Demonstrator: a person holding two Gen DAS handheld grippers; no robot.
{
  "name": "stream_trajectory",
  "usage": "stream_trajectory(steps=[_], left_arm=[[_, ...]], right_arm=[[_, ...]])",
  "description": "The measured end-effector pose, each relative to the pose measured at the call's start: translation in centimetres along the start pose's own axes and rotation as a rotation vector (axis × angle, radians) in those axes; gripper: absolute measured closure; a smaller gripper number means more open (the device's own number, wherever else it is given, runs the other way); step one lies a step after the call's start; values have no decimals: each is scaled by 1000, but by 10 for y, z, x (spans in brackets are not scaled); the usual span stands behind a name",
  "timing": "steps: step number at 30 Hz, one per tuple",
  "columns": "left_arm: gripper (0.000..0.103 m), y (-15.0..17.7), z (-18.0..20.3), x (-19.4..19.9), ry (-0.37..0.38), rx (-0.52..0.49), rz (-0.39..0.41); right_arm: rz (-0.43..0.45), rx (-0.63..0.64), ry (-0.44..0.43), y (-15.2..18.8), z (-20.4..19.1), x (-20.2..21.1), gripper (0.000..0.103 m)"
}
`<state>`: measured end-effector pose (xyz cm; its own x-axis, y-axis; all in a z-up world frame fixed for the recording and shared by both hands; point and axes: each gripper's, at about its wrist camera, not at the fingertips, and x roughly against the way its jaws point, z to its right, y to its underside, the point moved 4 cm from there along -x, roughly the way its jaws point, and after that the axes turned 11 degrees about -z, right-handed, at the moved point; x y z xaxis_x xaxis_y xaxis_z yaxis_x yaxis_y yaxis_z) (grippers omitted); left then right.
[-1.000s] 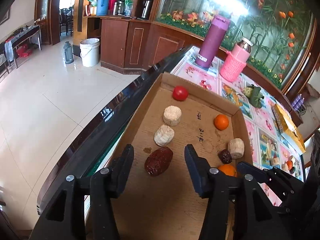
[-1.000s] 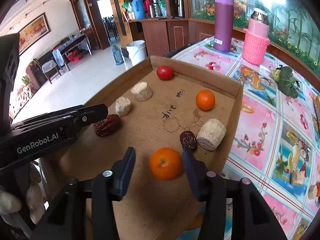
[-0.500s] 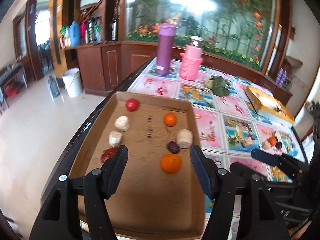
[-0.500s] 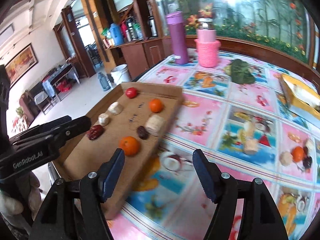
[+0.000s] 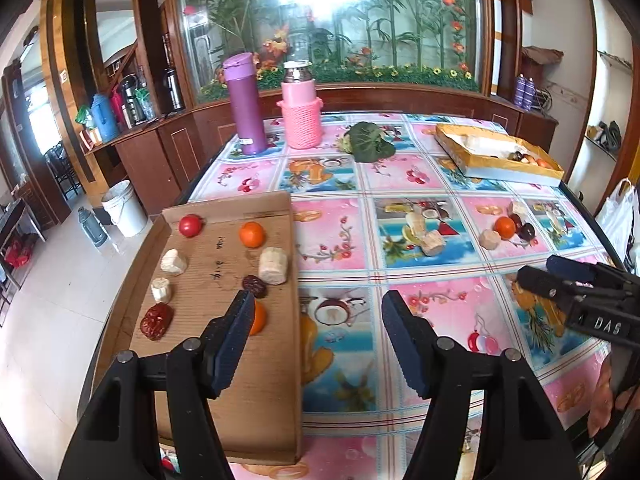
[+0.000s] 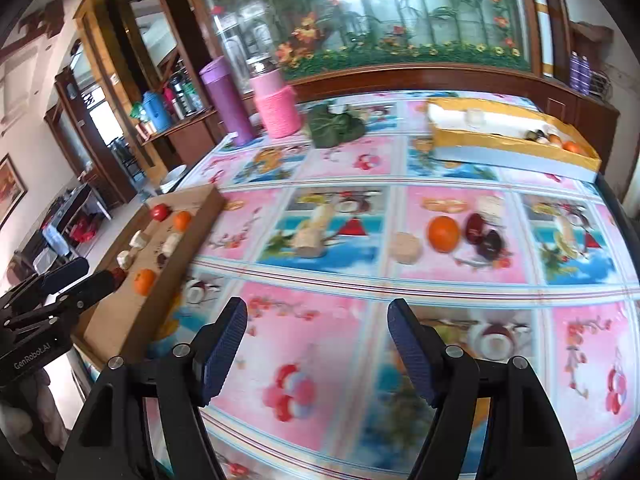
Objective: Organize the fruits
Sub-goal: 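Withdraw both open tools from the box back to the fruit pile, then grasp a beige cake with the left tool while the right grasps a mandarin orange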
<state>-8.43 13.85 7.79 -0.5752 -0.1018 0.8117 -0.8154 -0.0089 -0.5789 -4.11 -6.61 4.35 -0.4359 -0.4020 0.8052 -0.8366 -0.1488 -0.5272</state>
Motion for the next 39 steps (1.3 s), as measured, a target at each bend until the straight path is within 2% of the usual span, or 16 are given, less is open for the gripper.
stream_trajectory(steps=[11, 15, 20, 27, 34, 35, 39], left_arm=[[34, -3, 25, -34, 93, 3, -99], [34, -9, 41, -45, 129, -12, -111], [34, -22, 60, -62, 138, -46, -116], [35, -55, 77, -100, 198, -19, -121], [39, -69, 95, -138, 233, -55, -144], [40, -69, 97, -142, 242, -57, -146], [61, -67, 99, -154, 282, -62, -176]], right_arm=[[14, -197, 162, 13, 130, 30, 26], [21, -242, 177, 8, 155, 35, 26], [3, -234, 151, -9, 154, 19, 26], [-13, -136, 55, -39, 112, -19, 26], [-10, -70, 102, -58, 96, -46, 29], [-12, -66, 110, -60, 97, -49, 32], [-7, -44, 128, -64, 97, -56, 35]])
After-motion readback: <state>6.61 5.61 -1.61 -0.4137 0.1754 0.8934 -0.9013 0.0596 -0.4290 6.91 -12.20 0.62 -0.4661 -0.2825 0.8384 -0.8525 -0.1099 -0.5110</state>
